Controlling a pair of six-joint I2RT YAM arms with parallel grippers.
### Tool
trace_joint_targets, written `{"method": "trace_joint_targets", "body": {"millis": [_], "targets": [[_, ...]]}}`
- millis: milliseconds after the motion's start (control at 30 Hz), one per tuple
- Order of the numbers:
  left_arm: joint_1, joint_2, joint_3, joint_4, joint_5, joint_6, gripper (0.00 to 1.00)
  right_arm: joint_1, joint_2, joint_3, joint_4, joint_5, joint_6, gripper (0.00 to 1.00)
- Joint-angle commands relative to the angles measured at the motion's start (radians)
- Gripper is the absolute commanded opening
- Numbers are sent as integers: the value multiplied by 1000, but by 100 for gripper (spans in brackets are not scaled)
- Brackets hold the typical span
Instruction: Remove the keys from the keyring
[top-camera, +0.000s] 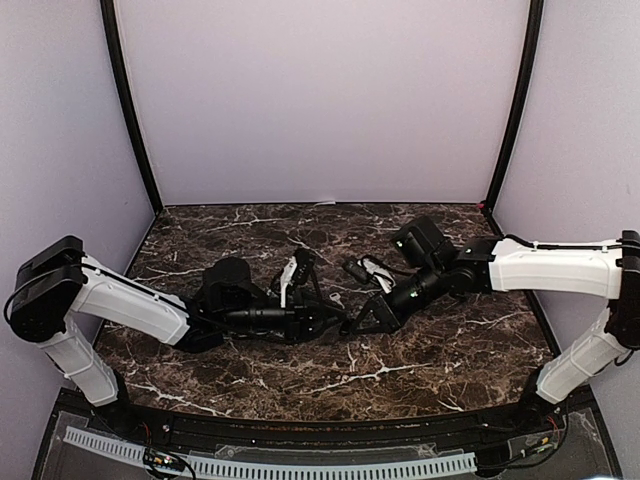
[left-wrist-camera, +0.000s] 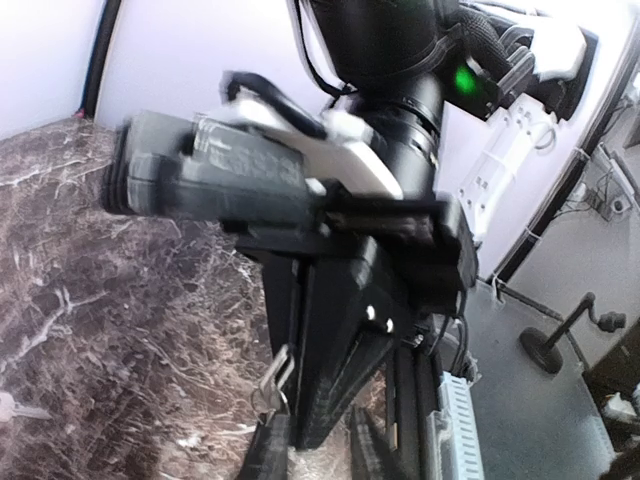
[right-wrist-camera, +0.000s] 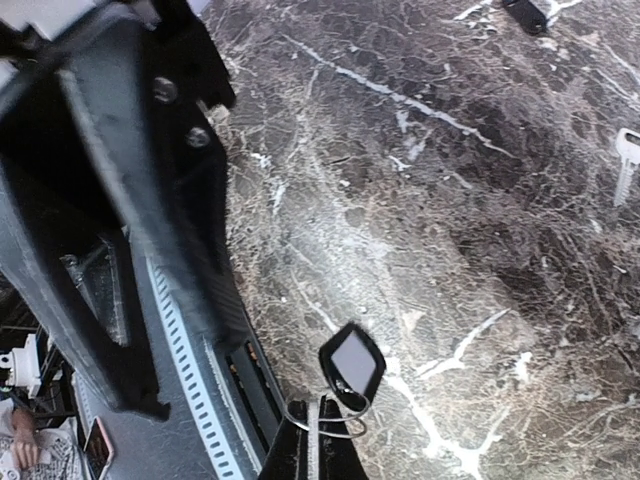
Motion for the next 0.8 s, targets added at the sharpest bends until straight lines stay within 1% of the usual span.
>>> {"method": "trace_joint_targets", "body": {"millis": [0,133,233,333,400,533,767], "targets": [[3,-23,-78,158,47,106,32,-3,-26,15,37,-92,22,0],[3,-19,-138,266,48,156,48,-4,-34,23,25,-154,28,0],[-1,-21,-162,296,53,185,54,-4,-40,24,24,-189,39,0],[-20,-10,-173,305,15,261,57,-4,-38,29,26,-224,49,0],[-23,7,-180,340,9,294,57,-4,-34,34,32,-253,56,0],[-23,47,-164,406,32,325,58,-3,-30,41,60,-308,77,0],[-28,111,-114,421,58,364,57,-4,-31,57,57,-323,86,0]]}}
